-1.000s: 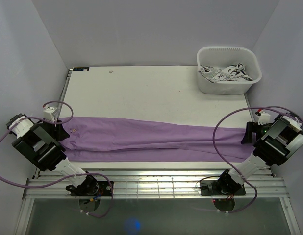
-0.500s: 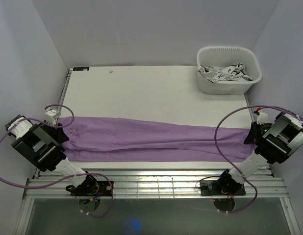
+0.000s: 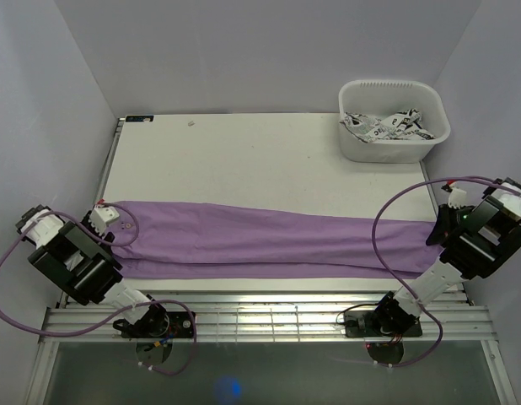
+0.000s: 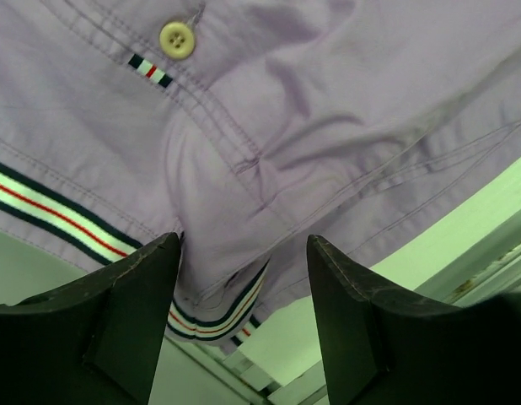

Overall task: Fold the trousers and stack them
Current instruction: Fold the trousers

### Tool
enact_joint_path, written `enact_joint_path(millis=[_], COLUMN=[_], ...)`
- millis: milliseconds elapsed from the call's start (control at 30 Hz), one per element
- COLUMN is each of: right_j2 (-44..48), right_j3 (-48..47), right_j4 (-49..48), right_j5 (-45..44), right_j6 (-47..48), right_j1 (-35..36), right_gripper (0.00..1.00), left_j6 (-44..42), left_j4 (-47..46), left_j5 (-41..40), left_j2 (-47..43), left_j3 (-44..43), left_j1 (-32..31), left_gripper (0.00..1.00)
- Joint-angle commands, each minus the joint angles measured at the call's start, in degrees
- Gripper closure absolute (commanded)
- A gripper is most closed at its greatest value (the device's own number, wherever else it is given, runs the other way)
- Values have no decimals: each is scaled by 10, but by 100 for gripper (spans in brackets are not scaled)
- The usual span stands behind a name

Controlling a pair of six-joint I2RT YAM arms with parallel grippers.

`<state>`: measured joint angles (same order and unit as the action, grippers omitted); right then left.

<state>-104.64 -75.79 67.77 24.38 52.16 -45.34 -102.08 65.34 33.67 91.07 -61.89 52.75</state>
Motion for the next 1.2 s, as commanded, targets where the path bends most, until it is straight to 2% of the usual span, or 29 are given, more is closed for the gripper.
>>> enact_joint_path(millis=[0,300,667,900,1000,1167], right_j2=[-11,-21,-21,-21,-22,-25], right_j3=[-45,-71,-74,-80,-91,-96], right_j4=[-12,-10,-11,-14,-11,-4], right_j5=[-32,-73,-90,-99,-101,-101], right_j6=[13,10,14,9,8,7], right_j1=[-6,0,16,26,29,34], right_gripper=[92,92,92,92,92,92], left_j6=[-46,-50,-109,-103,-97,-114], left_j4=[-61,9,46,15,28,115], left_j5=[-17,4,-40,-56,-55,-38], left_j2=[-34,-5,3,10,18,32], left_j3=[2,-104,-48,-2,-13,-72], left_j1=[2,6,6,4,5,5], left_gripper=[27,25,25,25,25,21])
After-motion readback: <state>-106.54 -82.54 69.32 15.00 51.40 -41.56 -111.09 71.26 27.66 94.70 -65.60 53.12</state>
